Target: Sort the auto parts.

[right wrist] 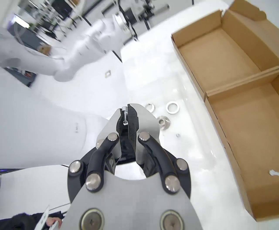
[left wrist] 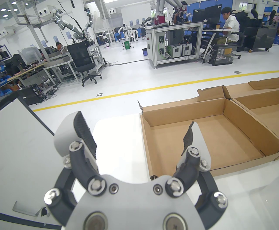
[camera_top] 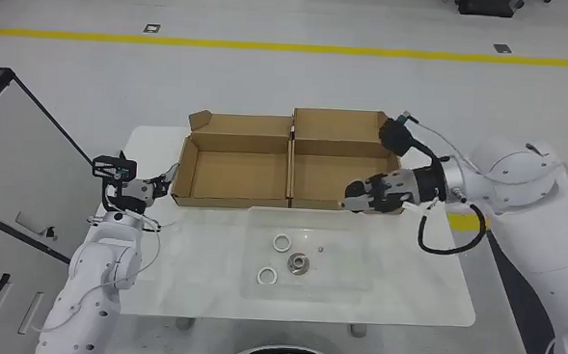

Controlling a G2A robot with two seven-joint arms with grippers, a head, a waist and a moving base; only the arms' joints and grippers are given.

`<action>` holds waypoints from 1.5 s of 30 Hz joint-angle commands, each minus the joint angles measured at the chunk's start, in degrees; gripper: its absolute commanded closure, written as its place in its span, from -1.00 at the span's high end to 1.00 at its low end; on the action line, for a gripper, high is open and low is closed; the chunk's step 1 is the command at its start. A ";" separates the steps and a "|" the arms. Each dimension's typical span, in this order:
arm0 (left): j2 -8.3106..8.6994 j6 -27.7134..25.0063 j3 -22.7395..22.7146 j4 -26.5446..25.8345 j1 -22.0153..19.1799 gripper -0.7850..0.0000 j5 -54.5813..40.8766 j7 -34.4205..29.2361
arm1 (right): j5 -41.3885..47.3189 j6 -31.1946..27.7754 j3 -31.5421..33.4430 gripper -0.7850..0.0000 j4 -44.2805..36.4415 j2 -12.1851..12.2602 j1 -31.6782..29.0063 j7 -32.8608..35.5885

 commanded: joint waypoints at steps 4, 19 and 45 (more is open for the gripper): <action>0.00 0.00 0.00 0.00 0.00 1.00 0.00 0.00 | 13.47 -2.14 -0.33 -1.00 -1.49 0.24 0.57 -2.14; 0.00 0.00 0.00 0.00 0.00 1.00 0.00 0.00 | 40.97 -3.01 -0.85 -1.00 -6.02 -3.46 7.39 -2.99; 0.00 0.00 0.00 0.00 0.00 1.00 0.00 0.00 | 60.58 0.12 -1.96 -1.00 -9.69 -9.67 7.47 -6.65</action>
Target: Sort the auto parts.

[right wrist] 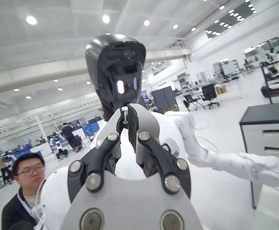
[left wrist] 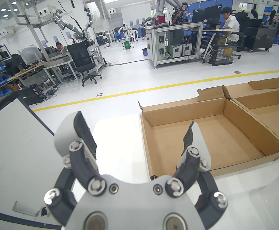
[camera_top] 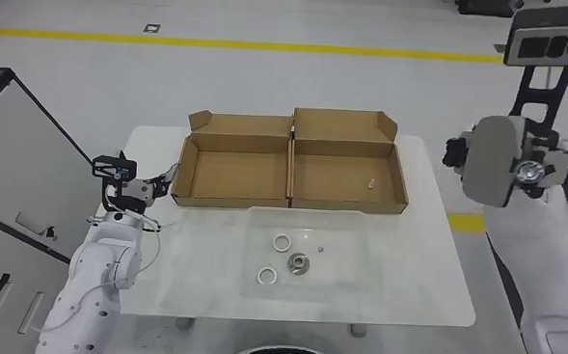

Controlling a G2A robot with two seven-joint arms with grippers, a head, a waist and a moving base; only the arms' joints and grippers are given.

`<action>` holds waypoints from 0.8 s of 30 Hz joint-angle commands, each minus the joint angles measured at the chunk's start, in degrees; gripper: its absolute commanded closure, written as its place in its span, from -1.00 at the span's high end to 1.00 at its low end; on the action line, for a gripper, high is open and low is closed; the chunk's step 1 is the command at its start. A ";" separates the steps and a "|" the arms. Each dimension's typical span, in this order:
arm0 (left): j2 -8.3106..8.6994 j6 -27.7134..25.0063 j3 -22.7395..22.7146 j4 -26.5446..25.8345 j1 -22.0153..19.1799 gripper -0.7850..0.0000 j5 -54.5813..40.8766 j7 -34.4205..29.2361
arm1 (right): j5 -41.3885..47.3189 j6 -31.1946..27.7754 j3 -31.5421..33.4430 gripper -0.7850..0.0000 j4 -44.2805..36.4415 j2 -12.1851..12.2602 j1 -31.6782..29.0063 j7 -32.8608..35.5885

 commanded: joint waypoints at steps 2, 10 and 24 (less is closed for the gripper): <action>0.00 0.00 0.00 0.00 0.00 1.00 0.00 0.00 | 3.51 -0.81 -2.29 -1.00 0.47 -1.15 1.27 -0.54; 0.00 0.00 0.00 0.00 0.00 1.00 0.00 0.00 | -11.92 0.19 -2.57 -1.00 4.20 -2.07 3.92 -4.40; 0.00 0.00 0.00 0.00 0.00 1.00 0.00 0.00 | -19.74 3.23 -1.83 -1.00 4.18 -2.99 2.76 -8.17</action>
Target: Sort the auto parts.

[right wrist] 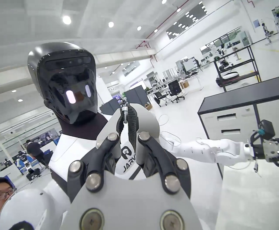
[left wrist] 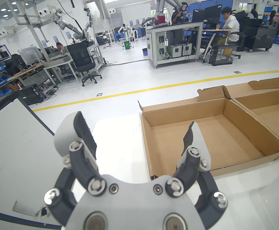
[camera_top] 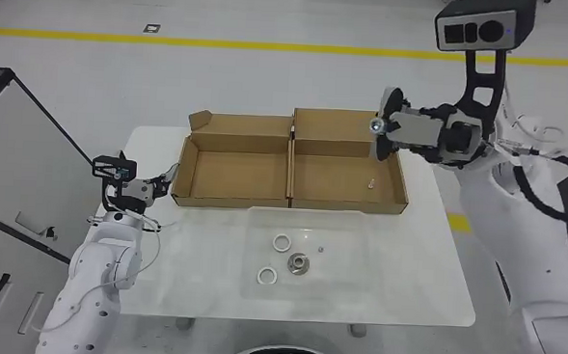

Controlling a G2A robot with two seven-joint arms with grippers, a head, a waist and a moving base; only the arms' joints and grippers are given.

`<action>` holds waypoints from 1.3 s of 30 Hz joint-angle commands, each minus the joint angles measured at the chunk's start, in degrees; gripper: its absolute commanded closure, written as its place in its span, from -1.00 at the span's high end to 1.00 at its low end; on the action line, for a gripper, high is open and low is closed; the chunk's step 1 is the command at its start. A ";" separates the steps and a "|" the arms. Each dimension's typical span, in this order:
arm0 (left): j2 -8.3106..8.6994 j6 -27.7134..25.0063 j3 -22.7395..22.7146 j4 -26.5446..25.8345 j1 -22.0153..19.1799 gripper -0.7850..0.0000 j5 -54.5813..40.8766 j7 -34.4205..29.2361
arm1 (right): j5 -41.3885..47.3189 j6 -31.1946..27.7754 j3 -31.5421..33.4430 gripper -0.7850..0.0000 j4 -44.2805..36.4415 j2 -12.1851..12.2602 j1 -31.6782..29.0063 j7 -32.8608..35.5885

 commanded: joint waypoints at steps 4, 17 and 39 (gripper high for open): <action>0.00 0.00 0.00 0.00 0.00 1.00 0.00 0.00 | 8.41 -0.95 -0.20 -1.00 -0.17 -0.82 -1.67 0.25; 0.00 0.00 0.00 0.00 0.00 1.00 0.00 0.00 | 9.12 -1.22 1.98 -1.00 1.07 -2.23 -2.78 2.47; 0.00 0.00 0.00 0.00 0.00 1.00 0.00 0.00 | 12.36 -1.03 4.32 -1.00 0.46 -3.77 -5.18 7.15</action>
